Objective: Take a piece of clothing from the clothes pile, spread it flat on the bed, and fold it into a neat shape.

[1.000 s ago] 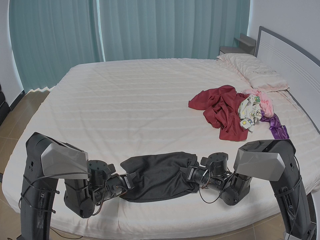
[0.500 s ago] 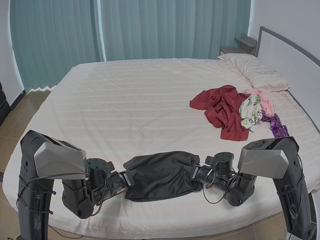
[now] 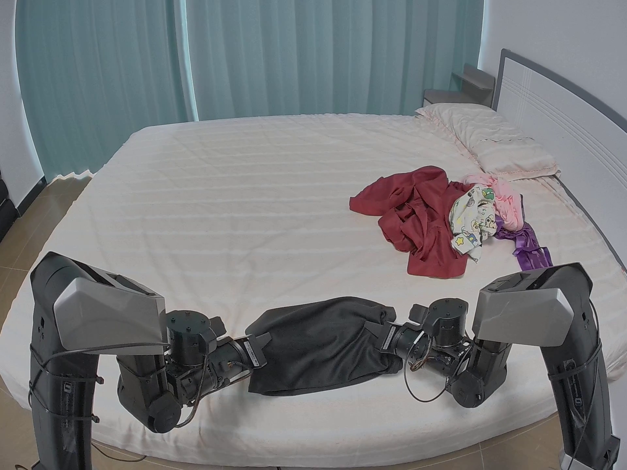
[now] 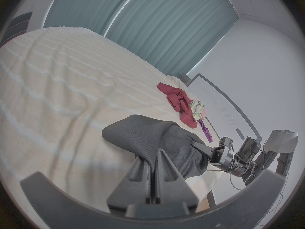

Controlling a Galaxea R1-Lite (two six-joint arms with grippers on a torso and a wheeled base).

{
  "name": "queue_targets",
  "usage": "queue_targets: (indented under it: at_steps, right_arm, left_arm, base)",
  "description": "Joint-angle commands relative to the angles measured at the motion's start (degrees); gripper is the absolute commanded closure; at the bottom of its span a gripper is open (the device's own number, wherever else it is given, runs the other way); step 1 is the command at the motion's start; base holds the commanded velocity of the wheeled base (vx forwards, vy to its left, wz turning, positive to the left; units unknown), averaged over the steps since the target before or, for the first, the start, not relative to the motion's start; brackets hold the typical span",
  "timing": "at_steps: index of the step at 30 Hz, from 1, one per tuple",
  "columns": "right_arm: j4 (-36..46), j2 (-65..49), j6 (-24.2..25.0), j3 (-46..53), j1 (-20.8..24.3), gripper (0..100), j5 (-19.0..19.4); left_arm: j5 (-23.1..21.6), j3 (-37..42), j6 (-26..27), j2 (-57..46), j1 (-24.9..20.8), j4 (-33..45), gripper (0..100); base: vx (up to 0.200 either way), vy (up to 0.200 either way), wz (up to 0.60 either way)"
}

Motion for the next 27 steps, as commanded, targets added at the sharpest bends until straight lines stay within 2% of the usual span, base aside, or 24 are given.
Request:
queue_targets:
  at_steps: [1, 22, 27]
  right_arm:
    - [-0.52, -1.07, 0.01, 1.33, 0.09, 100, 0.04]
    - [-1.93, -2.13, -0.08, 4.14, 0.27, 100, 0.13]
    - [-1.93, -2.13, -0.08, 4.23, 0.27, 100, 0.04]
  left_arm:
    - [0.0, 0.16, -0.09, -0.32, -0.13, -0.08, 100]
    - [0.0, 0.51, -0.18, 0.21, -0.83, -0.08, 100]
    - [0.0, 0.6, -0.62, 0.3, -0.83, -0.08, 100]
  base:
    - [0.0, -0.2, 0.0]
    - [0.0, -0.2, 0.0]
    - [0.0, 0.0, 0.0]
